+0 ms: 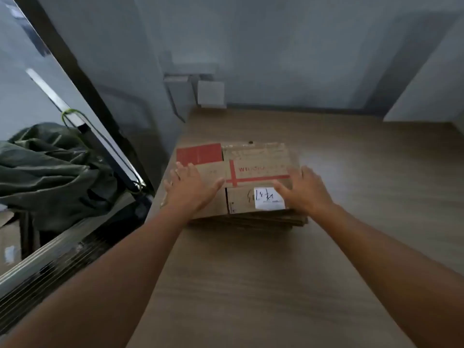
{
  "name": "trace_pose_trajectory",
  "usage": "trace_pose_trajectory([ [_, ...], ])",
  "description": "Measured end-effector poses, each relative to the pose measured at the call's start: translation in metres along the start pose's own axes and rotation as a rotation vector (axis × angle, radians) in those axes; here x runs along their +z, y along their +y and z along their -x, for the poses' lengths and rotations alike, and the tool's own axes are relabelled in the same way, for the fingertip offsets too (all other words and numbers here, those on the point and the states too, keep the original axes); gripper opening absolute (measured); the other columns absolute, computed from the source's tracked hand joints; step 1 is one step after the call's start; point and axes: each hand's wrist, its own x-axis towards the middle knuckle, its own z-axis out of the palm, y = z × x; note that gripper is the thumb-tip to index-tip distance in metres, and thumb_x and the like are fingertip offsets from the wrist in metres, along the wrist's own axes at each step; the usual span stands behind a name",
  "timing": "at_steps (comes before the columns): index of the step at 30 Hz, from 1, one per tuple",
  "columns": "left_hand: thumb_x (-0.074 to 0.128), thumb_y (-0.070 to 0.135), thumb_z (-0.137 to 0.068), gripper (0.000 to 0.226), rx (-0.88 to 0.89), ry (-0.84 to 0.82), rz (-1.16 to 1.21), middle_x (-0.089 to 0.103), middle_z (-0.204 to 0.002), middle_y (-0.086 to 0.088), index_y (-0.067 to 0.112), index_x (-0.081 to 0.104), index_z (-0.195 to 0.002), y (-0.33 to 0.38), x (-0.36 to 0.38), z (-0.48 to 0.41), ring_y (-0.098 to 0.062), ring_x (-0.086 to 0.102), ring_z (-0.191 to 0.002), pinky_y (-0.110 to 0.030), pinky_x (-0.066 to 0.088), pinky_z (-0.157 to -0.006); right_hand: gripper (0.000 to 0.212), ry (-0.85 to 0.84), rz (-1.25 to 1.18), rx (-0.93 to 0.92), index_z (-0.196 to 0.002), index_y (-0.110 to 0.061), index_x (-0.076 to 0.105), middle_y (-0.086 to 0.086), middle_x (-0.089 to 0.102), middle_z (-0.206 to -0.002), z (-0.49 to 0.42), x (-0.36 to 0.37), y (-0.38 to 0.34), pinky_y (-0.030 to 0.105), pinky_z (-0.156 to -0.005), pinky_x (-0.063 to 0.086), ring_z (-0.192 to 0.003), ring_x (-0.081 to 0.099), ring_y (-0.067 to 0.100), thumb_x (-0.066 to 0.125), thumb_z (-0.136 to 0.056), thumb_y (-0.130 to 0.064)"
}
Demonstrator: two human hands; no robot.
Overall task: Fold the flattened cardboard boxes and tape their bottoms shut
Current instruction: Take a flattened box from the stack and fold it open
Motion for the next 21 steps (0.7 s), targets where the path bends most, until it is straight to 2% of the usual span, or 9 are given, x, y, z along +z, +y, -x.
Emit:
trace_pose_trajectory([
  [4, 0.044, 0.086, -0.081, 0.114, -0.093, 0.005, 0.163, 0.019, -0.164, -0.023, 0.007, 0.018, -0.158, 0.002, 0.019, -0.016, -0.040, 0.017, -0.152, -0.058, 0.020, -0.122, 0.077, -0.044, -0.078, 0.020, -0.145, -0.031, 0.037, 0.007, 0.055, -0.134, -0.020, 0.012, 0.004, 0.053, -0.105, 0.046, -0.125, 0.049, 0.031, 0.033, -0.086, -0.080],
  [6, 0.046, 0.087, -0.079, 0.109, -0.107, 0.045, 0.195, 0.028, -0.160, -0.021, 0.010, 0.027, -0.154, 0.002, 0.023, -0.015, -0.039, 0.021, -0.149, -0.057, 0.023, -0.120, 0.071, 0.000, -0.112, -0.001, -0.147, -0.026, 0.037, 0.007, 0.055, -0.137, -0.019, 0.017, 0.003, 0.055, -0.119, 0.027, -0.130, 0.048, 0.031, 0.040, -0.093, -0.071],
  [8, 0.046, 0.095, -0.070, 0.114, -0.163, 0.059, 0.257, 0.034, -0.156, -0.018, 0.014, 0.036, -0.150, 0.000, 0.018, -0.017, -0.041, 0.028, -0.145, -0.060, 0.027, -0.116, 0.068, 0.043, -0.126, -0.010, -0.148, -0.022, 0.038, 0.006, 0.055, -0.139, -0.014, 0.018, 0.003, 0.055, -0.124, 0.006, -0.135, 0.047, 0.028, 0.044, -0.096, -0.065],
  [10, 0.039, 0.108, -0.046, 0.134, -0.241, 0.059, 0.380, 0.043, -0.150, -0.016, 0.017, 0.044, -0.145, -0.006, 0.017, -0.026, -0.040, 0.039, -0.139, -0.064, 0.036, -0.110, 0.068, 0.034, -0.167, 0.002, -0.150, -0.020, 0.037, 0.004, 0.054, -0.141, -0.011, 0.017, 0.003, 0.056, -0.125, 0.001, -0.136, 0.047, 0.027, 0.047, -0.097, -0.062],
  [12, 0.036, 0.112, -0.035, 0.143, -0.254, 0.053, 0.437, 0.049, -0.146, -0.015, 0.019, 0.046, -0.144, -0.012, 0.017, -0.031, -0.039, 0.045, -0.135, -0.063, 0.041, -0.106, 0.068, 0.042, -0.241, -0.002, -0.151, -0.019, 0.036, 0.004, 0.052, -0.142, -0.005, 0.013, -0.001, 0.056, -0.125, 0.009, -0.137, 0.045, 0.027, 0.051, -0.097, -0.058],
  [15, 0.044, 0.104, -0.055, 0.127, -0.254, 0.037, 0.419, 0.038, -0.150, -0.019, 0.018, 0.039, -0.148, -0.009, 0.003, -0.015, -0.042, 0.032, -0.141, -0.062, 0.031, -0.113, 0.065, 0.032, -0.439, 0.028, -0.149, -0.020, 0.037, 0.004, 0.047, -0.139, 0.010, -0.001, -0.011, 0.046, -0.108, 0.047, -0.127, 0.050, 0.024, 0.056, -0.097, -0.053],
  [17, 0.041, 0.102, -0.062, 0.119, -0.213, 0.040, 0.401, 0.035, -0.150, -0.020, 0.020, 0.037, -0.149, -0.008, -0.011, 0.002, -0.042, 0.026, -0.142, -0.062, 0.027, -0.115, 0.064, 0.018, -0.525, 0.050, -0.150, -0.023, 0.036, 0.002, 0.047, -0.136, 0.025, -0.012, -0.017, 0.040, -0.099, 0.054, -0.122, 0.053, 0.020, 0.057, -0.097, -0.051],
  [19, 0.048, 0.098, -0.066, 0.112, -0.142, 0.020, 0.533, 0.034, -0.152, -0.018, 0.028, 0.030, -0.153, -0.013, -0.020, 0.018, -0.042, 0.027, -0.143, -0.063, 0.028, -0.114, 0.068, 0.015, -0.631, 0.081, -0.154, -0.027, 0.030, -0.002, 0.050, -0.134, 0.048, -0.025, -0.022, 0.038, -0.094, 0.057, -0.122, 0.055, 0.019, 0.057, -0.095, -0.050],
  [21, 0.058, 0.094, -0.065, 0.111, -0.056, -0.033, 0.726, 0.035, -0.154, -0.011, 0.041, 0.024, -0.155, -0.020, -0.029, 0.039, -0.040, 0.031, -0.143, -0.064, 0.031, -0.113, 0.069, 0.041, -0.743, 0.108, -0.157, -0.025, 0.024, -0.007, 0.052, -0.127, 0.076, -0.038, -0.027, 0.030, -0.087, 0.057, -0.122, 0.056, 0.018, 0.057, -0.099, -0.041],
])
